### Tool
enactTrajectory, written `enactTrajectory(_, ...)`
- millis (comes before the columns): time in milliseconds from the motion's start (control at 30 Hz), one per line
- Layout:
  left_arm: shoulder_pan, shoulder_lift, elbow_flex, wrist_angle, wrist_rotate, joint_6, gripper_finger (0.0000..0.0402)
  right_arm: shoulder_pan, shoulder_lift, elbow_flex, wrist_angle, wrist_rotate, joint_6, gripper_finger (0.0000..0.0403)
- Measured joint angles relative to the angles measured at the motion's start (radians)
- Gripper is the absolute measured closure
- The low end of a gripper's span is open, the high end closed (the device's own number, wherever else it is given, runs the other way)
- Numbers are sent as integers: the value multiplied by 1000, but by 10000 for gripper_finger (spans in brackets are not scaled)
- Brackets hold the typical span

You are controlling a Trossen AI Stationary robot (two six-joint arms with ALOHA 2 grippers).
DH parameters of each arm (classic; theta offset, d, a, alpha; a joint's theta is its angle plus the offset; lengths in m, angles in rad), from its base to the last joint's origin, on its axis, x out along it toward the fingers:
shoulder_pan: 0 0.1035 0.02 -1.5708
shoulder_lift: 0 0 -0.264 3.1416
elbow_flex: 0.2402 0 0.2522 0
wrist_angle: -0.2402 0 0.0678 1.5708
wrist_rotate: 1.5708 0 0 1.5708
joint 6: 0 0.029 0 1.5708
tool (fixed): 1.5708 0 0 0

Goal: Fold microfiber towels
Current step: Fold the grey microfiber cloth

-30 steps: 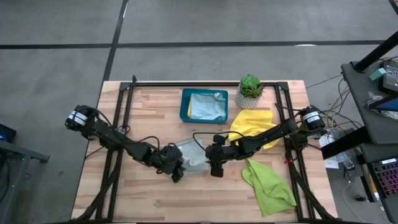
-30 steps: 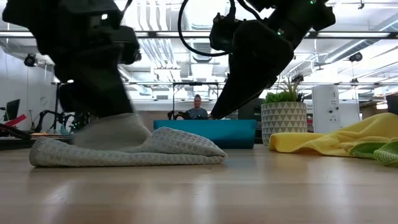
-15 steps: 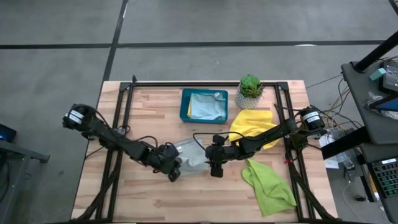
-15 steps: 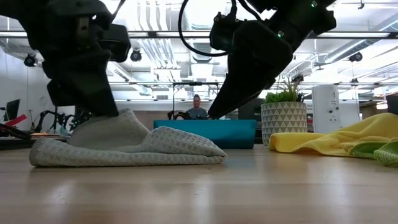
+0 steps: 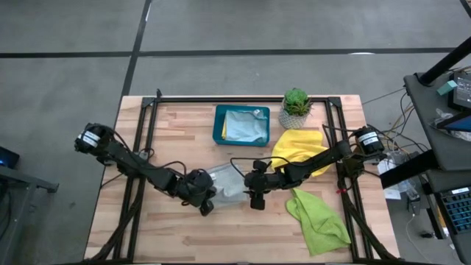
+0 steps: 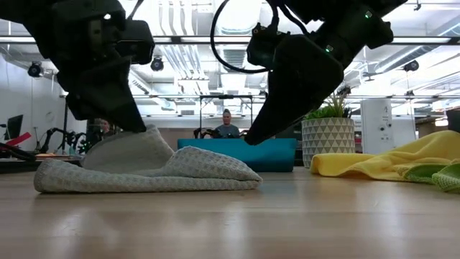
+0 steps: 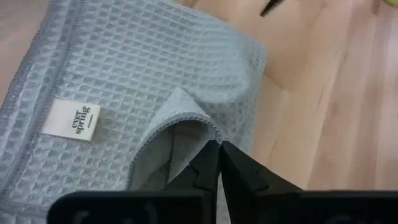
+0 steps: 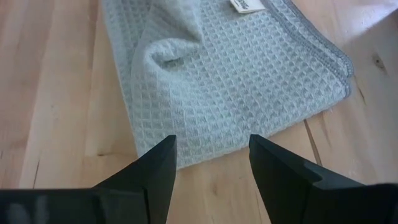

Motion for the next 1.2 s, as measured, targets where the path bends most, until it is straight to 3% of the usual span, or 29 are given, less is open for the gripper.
enactTrajectory(167, -55, -41, 8, 1, 104, 212, 401, 0, 0, 0, 2, 0, 1, 211)
enactTrajectory(333, -115, -47, -13, -28, 110, 333, 401, 0, 0, 0, 11, 0, 0, 211)
enactTrajectory(733, -124, -46, -39, -110, 157, 217, 392, 2, 0, 0, 48, -4, -2, 211)
enactTrajectory(1033, -124, -47, -37, -155, 236, 128, 298, 2, 0, 0, 49, -32, -28, 211)
enactTrajectory(1200, -124, -51, -29, -167, 381, 114, 263, 0, 0, 5, 47, -33, -54, 211)
